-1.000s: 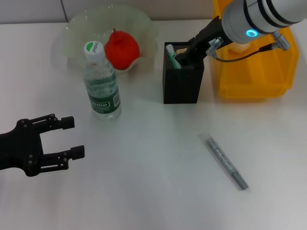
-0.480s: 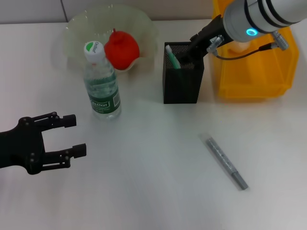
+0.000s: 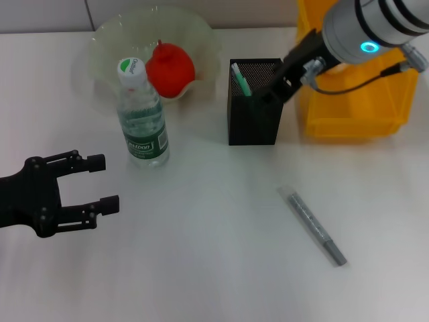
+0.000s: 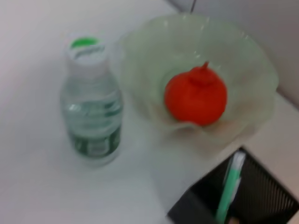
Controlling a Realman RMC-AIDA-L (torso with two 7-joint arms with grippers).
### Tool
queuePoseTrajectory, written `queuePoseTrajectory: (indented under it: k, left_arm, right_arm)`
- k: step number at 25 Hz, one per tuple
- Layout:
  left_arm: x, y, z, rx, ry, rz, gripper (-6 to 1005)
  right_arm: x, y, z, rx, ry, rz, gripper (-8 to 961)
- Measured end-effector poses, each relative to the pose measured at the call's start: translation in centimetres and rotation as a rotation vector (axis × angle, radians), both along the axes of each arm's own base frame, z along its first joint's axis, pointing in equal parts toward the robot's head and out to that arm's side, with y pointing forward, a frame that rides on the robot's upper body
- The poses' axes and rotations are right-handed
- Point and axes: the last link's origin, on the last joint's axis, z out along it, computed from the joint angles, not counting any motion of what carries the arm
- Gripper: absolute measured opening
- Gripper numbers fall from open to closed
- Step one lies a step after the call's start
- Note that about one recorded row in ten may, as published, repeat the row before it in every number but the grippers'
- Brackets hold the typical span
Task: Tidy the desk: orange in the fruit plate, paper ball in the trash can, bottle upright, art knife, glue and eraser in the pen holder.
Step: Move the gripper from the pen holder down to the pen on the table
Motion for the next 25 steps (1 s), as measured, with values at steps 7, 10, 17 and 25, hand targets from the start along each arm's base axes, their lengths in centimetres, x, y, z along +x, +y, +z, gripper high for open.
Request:
queuePoseTrajectory:
  k: [7, 10, 17, 25]
  left_arm:
    - [0.3, 0.7, 0.6, 0.008, 0.017, -0.023, 800]
    - [0.5, 1.0, 0.8, 0.009, 0.022, -0.032, 799]
    - [0.8, 1.5, 1.0, 0.007, 0.030, -0.047, 799]
    - [0.7, 1.5, 1.0, 0.004, 0.046, -0.049, 799]
  right_arm:
    - [0.0, -2.5, 0.6, -0.101, -0.099, -0.114, 515]
    - [0.7, -2.7, 0.2, -0.134, -0.127, -0.160, 514]
    - [2.9, -2.6, -1.2, -0.193, -0.194, -0.296, 513]
    - [4.7, -2.6, -2.6, -0.204, -0.226, -0.406, 510]
